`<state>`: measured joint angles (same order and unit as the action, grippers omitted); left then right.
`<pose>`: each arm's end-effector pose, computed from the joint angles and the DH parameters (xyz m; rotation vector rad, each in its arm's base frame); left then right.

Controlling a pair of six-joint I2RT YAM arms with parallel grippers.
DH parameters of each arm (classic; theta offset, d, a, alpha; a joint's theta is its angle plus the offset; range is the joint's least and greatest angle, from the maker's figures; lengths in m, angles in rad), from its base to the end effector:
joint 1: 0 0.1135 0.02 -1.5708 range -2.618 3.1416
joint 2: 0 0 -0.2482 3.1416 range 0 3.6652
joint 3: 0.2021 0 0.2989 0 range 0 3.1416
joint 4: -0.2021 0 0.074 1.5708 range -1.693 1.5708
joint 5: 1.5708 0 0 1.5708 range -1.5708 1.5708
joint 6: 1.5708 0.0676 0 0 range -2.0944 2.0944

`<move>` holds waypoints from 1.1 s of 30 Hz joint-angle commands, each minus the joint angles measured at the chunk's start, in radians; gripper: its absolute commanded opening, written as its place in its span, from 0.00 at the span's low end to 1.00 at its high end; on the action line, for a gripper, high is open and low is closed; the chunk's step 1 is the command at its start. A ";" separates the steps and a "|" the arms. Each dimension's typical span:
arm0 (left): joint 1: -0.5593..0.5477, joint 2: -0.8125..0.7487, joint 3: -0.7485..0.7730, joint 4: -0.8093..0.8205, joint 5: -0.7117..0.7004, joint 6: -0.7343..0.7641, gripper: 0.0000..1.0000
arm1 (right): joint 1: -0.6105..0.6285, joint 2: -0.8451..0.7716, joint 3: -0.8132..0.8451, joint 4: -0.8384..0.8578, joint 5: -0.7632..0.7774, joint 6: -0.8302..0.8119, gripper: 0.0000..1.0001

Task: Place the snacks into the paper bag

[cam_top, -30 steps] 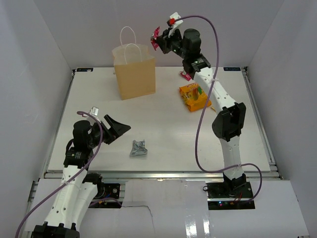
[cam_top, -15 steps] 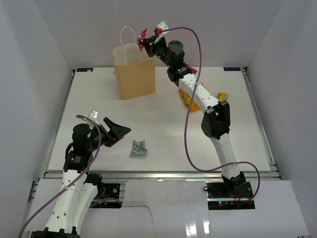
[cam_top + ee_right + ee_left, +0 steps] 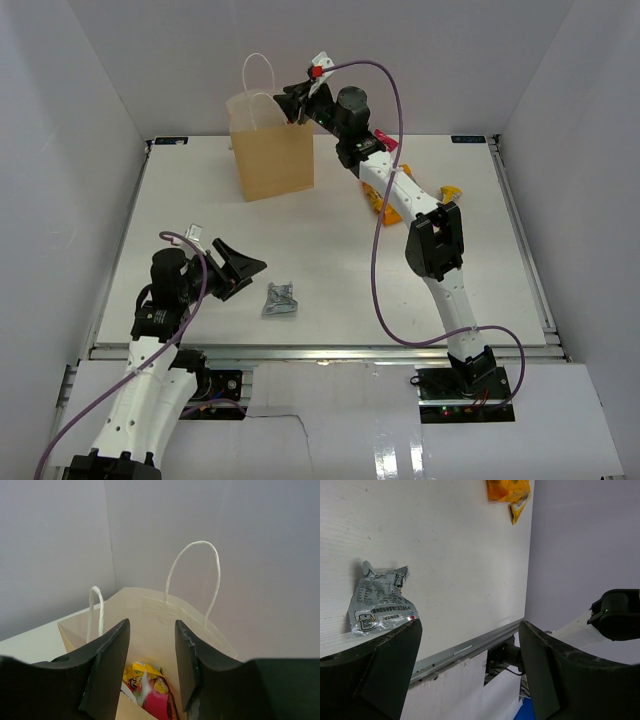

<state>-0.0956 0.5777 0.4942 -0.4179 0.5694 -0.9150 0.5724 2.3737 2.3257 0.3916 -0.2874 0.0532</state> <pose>0.2192 -0.0576 0.2215 -0.5218 2.1502 -1.1833 0.5147 0.3544 0.3786 -0.5681 1.1403 0.7171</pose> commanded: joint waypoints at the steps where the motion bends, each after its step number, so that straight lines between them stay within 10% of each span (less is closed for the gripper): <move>1: -0.003 0.014 -0.002 -0.001 0.020 -0.001 0.89 | 0.004 -0.010 -0.002 0.032 -0.019 -0.016 0.49; 9: -0.021 0.118 0.009 -0.007 -0.058 0.019 0.98 | -0.054 -0.102 -0.015 -0.074 -0.044 -0.049 0.56; 14: -0.162 0.345 0.076 -0.054 -0.236 0.022 0.98 | -0.189 -0.284 -0.152 -0.354 -0.341 -0.108 0.70; 21: -0.401 0.695 0.242 -0.134 -0.503 0.017 0.91 | -0.266 -0.691 -0.701 -0.875 -0.444 -0.608 0.82; 28: -0.475 0.891 0.334 -0.159 -0.667 0.119 0.86 | -0.365 -1.112 -1.282 -0.933 -0.486 -0.662 0.81; 33: -0.510 0.982 0.339 -0.159 -0.707 0.156 0.77 | -0.430 -1.228 -1.391 -0.950 -0.532 -0.641 0.81</move>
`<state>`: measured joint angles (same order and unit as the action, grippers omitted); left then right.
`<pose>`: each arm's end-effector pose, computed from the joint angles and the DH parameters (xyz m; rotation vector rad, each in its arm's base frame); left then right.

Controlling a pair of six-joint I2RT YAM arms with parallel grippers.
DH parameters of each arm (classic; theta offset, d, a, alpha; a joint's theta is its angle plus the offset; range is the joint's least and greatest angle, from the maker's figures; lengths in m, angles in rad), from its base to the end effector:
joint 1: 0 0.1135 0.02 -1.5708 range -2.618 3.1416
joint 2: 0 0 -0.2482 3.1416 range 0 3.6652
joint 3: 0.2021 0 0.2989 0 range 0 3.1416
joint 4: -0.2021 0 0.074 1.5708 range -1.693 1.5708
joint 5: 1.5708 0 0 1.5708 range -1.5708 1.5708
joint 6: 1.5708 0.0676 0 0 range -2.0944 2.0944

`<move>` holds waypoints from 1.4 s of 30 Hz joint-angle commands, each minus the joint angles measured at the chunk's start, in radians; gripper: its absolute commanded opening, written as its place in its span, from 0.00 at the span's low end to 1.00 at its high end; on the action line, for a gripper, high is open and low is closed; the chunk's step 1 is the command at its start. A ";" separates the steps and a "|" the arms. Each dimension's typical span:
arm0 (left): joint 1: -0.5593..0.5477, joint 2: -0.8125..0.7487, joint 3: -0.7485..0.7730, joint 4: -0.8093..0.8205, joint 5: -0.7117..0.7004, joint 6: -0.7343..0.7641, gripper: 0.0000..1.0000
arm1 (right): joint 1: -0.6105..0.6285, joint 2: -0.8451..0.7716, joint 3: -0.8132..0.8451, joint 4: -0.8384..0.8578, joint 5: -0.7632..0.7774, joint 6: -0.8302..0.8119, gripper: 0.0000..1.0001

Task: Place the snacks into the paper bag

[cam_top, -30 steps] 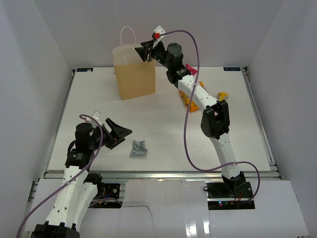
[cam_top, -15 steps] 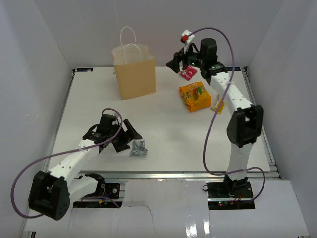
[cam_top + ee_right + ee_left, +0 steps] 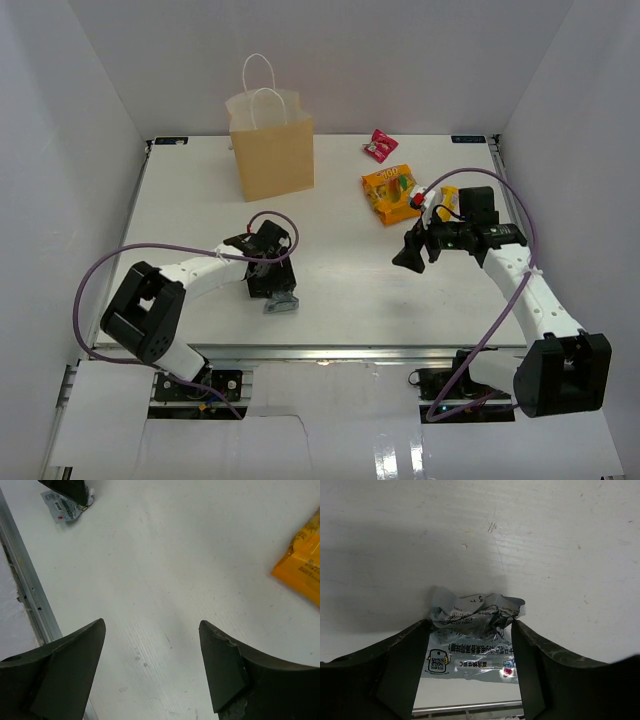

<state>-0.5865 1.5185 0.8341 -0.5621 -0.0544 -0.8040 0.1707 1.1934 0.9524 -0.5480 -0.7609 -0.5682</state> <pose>0.2660 -0.1723 0.0886 -0.3217 2.8302 -0.2390 0.3014 0.0992 0.2454 -1.1104 1.8832 0.6702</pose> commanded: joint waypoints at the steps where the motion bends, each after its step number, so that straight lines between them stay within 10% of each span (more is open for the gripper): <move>1: -0.024 0.060 0.000 -0.013 -0.085 0.045 0.75 | -0.043 -0.054 -0.026 -0.012 -0.064 -0.015 0.81; 6: -0.058 0.059 0.000 -0.015 -0.111 0.040 0.40 | -0.065 -0.067 -0.026 -0.009 -0.098 0.004 0.80; 15: -0.046 -0.141 0.048 -0.009 -0.145 0.084 0.15 | -0.083 -0.104 -0.041 -0.009 -0.110 0.010 0.80; 26: 0.378 -0.189 0.503 0.116 0.158 0.122 0.13 | -0.099 -0.146 -0.046 -0.010 -0.089 -0.001 0.80; 42: 0.562 0.531 1.407 0.234 0.300 -0.092 0.18 | -0.100 -0.160 -0.041 0.000 -0.087 -0.002 0.80</move>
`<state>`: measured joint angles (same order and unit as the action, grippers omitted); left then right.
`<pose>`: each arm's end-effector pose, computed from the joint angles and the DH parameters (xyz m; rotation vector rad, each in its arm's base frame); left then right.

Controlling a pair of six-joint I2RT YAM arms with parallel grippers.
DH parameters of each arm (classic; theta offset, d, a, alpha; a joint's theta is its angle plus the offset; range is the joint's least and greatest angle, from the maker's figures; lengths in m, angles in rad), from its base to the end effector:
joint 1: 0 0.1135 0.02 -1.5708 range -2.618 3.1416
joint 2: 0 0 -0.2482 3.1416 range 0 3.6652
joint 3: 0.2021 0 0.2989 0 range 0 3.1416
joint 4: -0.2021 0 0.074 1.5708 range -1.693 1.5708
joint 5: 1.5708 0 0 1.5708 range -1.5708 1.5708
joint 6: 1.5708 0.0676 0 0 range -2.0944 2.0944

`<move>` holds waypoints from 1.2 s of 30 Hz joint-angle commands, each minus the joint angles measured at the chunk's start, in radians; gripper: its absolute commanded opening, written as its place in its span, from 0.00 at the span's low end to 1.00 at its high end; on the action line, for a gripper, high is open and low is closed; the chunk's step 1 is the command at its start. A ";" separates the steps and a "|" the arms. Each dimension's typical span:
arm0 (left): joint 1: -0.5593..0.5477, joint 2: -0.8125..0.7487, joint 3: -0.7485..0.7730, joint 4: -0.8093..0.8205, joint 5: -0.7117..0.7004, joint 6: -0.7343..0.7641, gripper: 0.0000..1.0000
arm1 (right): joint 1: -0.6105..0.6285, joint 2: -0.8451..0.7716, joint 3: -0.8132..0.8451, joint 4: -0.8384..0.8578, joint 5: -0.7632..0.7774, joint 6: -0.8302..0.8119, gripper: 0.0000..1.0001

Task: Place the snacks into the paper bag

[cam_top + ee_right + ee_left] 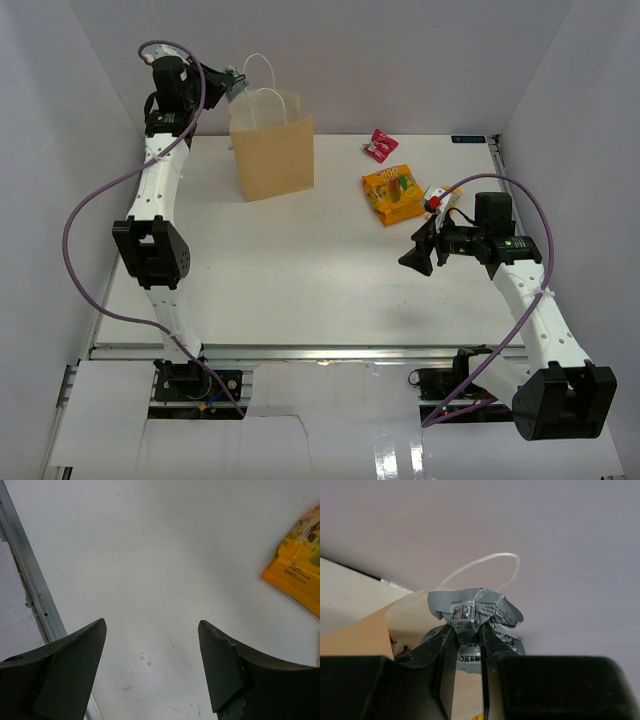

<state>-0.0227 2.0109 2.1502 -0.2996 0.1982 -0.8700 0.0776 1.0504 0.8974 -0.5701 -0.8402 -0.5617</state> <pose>0.5454 -0.0257 0.4157 -0.5991 1.6979 -0.8202 0.2797 0.0722 0.2647 -1.0386 1.8202 0.6687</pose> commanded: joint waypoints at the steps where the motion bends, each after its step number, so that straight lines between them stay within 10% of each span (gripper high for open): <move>1: -0.002 0.054 0.097 -0.030 0.058 -0.029 0.19 | -0.007 -0.013 0.015 0.026 -0.004 -0.006 0.80; 13: -0.002 0.035 0.082 -0.042 0.181 0.046 0.82 | 0.001 0.272 0.154 0.211 0.343 0.456 0.82; 19: 0.000 -0.090 0.050 -0.078 0.144 0.163 0.88 | 0.025 0.526 0.374 0.243 0.599 0.641 0.87; 28: 0.000 -0.592 -0.611 -0.018 0.112 0.410 0.98 | 0.028 0.855 0.673 0.283 0.719 0.671 0.95; 36: -0.002 -1.026 -1.109 0.016 0.340 0.304 0.98 | 0.027 1.076 0.882 0.309 0.601 0.577 0.90</move>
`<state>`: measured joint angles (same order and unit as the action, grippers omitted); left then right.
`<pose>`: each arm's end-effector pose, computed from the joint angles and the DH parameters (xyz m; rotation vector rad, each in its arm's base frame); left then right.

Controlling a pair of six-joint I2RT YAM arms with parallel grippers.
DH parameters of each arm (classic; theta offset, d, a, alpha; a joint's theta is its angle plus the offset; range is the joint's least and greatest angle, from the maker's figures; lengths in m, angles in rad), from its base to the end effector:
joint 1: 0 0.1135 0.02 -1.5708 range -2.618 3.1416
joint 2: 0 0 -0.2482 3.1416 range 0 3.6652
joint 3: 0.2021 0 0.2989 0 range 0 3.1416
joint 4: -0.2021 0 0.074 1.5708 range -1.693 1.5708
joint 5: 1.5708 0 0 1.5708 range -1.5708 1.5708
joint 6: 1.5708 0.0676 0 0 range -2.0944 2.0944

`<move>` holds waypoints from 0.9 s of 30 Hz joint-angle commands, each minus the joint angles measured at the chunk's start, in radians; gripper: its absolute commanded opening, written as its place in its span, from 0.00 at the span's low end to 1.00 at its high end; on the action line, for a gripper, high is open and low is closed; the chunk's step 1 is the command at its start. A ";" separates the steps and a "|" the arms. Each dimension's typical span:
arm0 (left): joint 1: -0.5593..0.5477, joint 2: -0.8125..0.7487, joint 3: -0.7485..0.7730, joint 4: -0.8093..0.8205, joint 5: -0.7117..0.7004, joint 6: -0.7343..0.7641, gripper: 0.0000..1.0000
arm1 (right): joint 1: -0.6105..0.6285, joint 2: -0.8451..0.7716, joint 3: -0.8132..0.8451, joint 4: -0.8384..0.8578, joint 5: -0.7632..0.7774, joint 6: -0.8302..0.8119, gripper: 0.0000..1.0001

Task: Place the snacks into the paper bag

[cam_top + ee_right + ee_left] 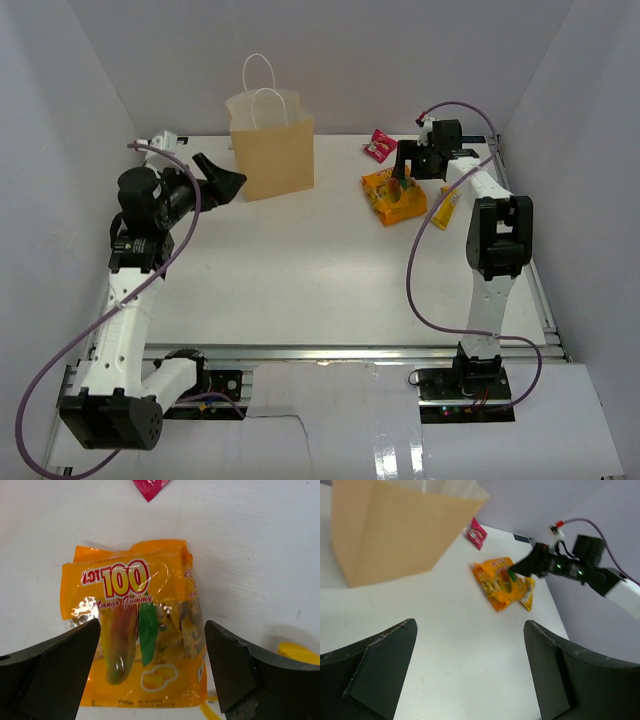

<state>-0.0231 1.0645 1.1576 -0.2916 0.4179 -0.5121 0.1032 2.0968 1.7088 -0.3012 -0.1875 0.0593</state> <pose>0.3180 -0.0348 0.3907 -0.1315 1.8095 -0.7526 0.5425 0.0689 0.1836 -0.1498 2.2578 0.2984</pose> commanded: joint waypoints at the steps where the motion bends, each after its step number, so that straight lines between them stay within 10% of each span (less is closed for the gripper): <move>1: -0.001 -0.107 -0.152 0.018 0.143 -0.083 0.98 | 0.000 0.055 0.080 0.040 -0.062 -0.055 0.90; 15: -0.211 -0.074 -0.404 0.207 0.155 -0.341 0.98 | -0.026 0.120 -0.011 -0.015 -0.279 -0.233 0.99; 22: -0.449 0.211 -0.337 0.360 0.039 -0.364 0.98 | -0.074 0.034 -0.116 -0.013 -0.532 -0.265 0.37; 27: -0.508 0.406 -0.236 0.424 0.024 -0.349 0.98 | -0.083 -0.085 -0.253 -0.004 -0.670 -0.291 0.23</move>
<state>-0.5091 1.4292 0.8387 0.0372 0.4759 -0.8658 0.0219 2.0789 1.5269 -0.2485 -0.7319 -0.1856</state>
